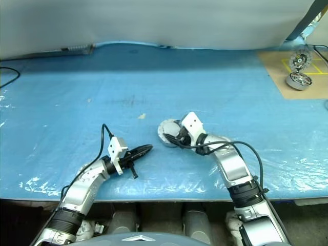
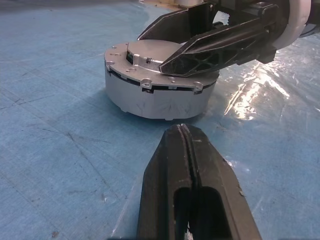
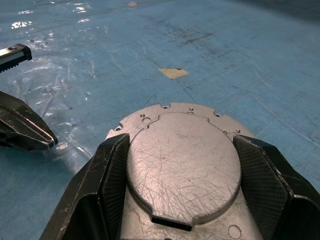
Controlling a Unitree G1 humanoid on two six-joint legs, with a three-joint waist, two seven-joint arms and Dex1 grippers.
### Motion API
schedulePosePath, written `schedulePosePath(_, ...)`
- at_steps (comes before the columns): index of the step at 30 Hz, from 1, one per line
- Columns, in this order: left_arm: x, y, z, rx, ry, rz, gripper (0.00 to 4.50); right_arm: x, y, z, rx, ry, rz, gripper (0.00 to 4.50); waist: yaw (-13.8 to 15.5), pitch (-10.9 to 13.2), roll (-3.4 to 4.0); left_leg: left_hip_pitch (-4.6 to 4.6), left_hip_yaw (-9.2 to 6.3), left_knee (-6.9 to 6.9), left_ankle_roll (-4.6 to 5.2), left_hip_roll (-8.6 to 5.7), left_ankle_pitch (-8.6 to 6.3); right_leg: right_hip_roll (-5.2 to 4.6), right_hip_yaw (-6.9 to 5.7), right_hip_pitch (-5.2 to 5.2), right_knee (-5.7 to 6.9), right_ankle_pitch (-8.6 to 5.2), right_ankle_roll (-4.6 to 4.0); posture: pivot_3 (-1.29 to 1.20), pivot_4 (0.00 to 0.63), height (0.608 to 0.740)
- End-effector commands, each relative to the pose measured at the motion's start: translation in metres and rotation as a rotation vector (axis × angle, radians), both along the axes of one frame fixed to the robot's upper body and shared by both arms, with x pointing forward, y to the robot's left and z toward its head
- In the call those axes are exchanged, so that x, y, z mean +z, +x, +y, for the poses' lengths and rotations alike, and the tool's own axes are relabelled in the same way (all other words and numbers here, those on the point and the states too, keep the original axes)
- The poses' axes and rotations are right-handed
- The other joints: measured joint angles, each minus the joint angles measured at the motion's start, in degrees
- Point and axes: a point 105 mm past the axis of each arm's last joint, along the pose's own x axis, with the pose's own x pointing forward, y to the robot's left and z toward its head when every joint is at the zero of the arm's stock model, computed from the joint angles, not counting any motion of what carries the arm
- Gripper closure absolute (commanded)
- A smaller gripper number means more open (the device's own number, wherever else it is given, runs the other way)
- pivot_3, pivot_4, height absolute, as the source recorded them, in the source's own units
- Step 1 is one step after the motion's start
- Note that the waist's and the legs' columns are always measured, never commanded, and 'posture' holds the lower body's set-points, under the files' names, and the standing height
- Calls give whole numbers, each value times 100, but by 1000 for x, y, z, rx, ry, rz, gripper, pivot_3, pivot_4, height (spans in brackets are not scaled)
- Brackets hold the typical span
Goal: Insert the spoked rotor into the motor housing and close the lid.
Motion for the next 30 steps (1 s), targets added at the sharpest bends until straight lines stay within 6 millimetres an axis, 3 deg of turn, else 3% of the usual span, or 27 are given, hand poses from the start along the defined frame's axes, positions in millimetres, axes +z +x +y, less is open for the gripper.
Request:
schedulePosePath(1,6,-1,-2,-4,-10,-27,4500,5,-4,4,6,3,-21,1552,-1,0,0,0,0,0,0,0,0,0,0,0,0,0,0,0,150,740)
schedulePosePath(11,6,-1,-1,-4,-8,-28,4500,-5,-7,7,-11,-47,22,1552,0,0,0,0,0,-2,0,0,0,0,0,0,0,0,0,0,150,740)
schedulePosePath(25,8,-1,2,-3,0,-30,4500,-14,-2,-10,-18,-99,61,1552,3,-5,0,2,0,-2,0,0,0,0,0,14,-1,0,0,0,150,740)
schedulePosePath(30,15,7,6,49,-27,-11,4500,-20,-4,-5,-16,-108,62,1552,3,-6,0,7,0,-1,0,0,0,0,1,20,0,0,0,0,150,740)
